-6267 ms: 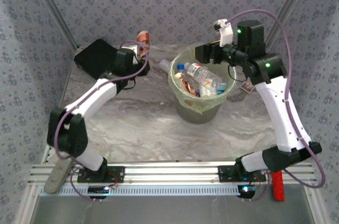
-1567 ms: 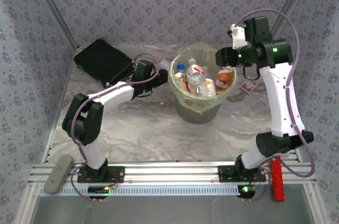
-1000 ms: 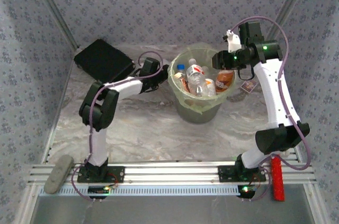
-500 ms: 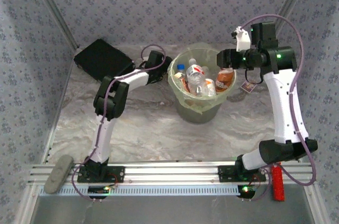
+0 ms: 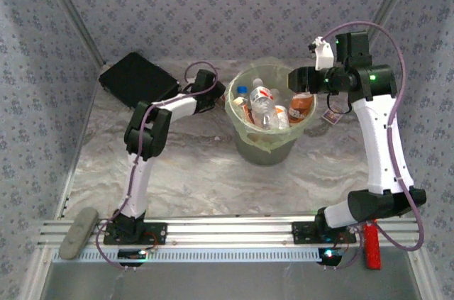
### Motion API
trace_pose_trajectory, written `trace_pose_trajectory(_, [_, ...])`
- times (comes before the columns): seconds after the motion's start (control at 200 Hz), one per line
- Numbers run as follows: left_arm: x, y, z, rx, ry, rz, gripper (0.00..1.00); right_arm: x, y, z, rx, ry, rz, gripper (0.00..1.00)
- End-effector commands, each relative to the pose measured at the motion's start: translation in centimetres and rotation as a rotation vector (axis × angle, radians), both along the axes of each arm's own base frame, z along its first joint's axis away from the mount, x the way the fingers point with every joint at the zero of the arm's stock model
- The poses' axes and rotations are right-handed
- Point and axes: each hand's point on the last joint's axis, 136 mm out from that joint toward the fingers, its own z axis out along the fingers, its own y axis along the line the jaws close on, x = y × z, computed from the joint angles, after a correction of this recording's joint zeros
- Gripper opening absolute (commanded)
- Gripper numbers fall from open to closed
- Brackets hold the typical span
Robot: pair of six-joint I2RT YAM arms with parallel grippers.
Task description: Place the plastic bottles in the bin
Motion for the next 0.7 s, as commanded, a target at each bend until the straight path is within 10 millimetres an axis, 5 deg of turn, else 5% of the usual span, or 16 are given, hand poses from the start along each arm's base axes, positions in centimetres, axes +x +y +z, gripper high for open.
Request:
trace_pose_trajectory(0.0, [-0.3, 2.0, 3.6, -0.021, -0.052, 0.031, 0.45, -0.7, 0.8, 1.9, 0.040, -0.060, 0.039, 0.59])
trace_pose_trajectory(0.165, [-1.5, 4.5, 9.2, -0.011, -0.151, 0.042, 0.45, -0.7, 2.7, 3.3, 0.070, -0.093, 0.106, 0.59])
trace_pose_trajectory(0.36, [-4.8, 7.8, 18.1, 0.093, -0.321, 0.056, 0.47, 0.0, 3.9, 4.3, 0.073, -0.121, 0.133, 0.59])
trace_pose_trajectory(0.585, [-11.2, 13.7, 28.9, 0.159, -0.540, 0.203, 0.51, 0.4, 2.7, 5.1, 0.071, -0.155, 0.071, 0.59])
trace_pose_trajectory(0.695, [-14.5, 14.0, 33.3, 0.126, -0.654, 0.200, 0.51, 0.7, 1.3, 5.0, 0.064, -0.165, 0.010, 0.59])
